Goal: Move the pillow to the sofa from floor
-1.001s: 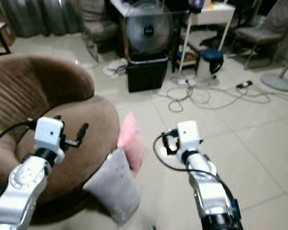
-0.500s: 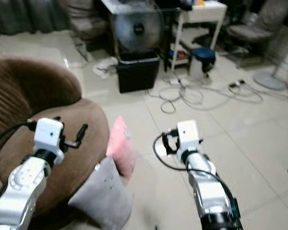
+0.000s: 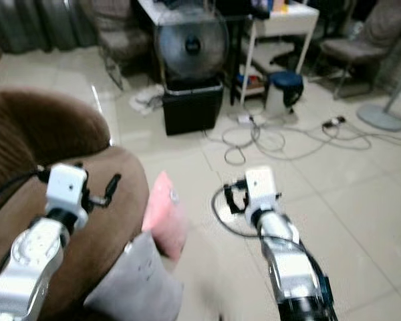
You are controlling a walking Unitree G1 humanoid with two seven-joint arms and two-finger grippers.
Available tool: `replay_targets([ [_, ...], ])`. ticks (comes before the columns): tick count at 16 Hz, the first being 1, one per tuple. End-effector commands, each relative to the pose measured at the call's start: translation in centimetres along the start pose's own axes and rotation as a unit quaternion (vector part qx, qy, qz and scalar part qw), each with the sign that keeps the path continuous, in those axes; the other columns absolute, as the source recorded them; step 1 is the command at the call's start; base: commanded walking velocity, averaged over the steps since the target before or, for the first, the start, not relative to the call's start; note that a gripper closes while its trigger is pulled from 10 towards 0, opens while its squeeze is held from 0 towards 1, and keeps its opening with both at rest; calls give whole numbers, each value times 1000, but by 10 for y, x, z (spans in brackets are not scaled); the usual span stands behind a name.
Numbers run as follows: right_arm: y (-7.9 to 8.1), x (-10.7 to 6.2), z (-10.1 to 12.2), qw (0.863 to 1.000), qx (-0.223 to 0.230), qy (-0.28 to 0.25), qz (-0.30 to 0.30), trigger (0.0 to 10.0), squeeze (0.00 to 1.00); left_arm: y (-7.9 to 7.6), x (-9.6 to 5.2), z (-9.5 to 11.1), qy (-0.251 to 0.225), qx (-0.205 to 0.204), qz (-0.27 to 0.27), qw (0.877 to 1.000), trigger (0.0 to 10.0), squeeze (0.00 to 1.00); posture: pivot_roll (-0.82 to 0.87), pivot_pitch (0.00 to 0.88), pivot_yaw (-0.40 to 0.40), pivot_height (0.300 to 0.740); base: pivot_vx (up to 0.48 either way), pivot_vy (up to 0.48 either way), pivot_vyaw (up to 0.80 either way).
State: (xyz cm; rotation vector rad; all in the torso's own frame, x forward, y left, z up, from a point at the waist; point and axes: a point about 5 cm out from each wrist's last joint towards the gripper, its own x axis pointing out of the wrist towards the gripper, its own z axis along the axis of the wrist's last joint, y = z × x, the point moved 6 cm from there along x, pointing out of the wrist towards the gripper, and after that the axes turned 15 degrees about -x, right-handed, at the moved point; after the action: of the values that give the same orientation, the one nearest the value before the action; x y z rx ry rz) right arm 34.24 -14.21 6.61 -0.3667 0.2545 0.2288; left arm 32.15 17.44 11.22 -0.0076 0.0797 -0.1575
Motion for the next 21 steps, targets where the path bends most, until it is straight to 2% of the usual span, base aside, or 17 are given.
replay_targets([
  [1,9,2,7,1000,2,-11,12,10000,0,8,-1,0,4,7,15,1000,10000,0,106,0,9,740,0,0,0],
  [21,8,2,3,1000,10,-2,7,10000,0,9,0,-2,7,1,9,1000,10000,0,104,0,16,736,0,13,0],
])
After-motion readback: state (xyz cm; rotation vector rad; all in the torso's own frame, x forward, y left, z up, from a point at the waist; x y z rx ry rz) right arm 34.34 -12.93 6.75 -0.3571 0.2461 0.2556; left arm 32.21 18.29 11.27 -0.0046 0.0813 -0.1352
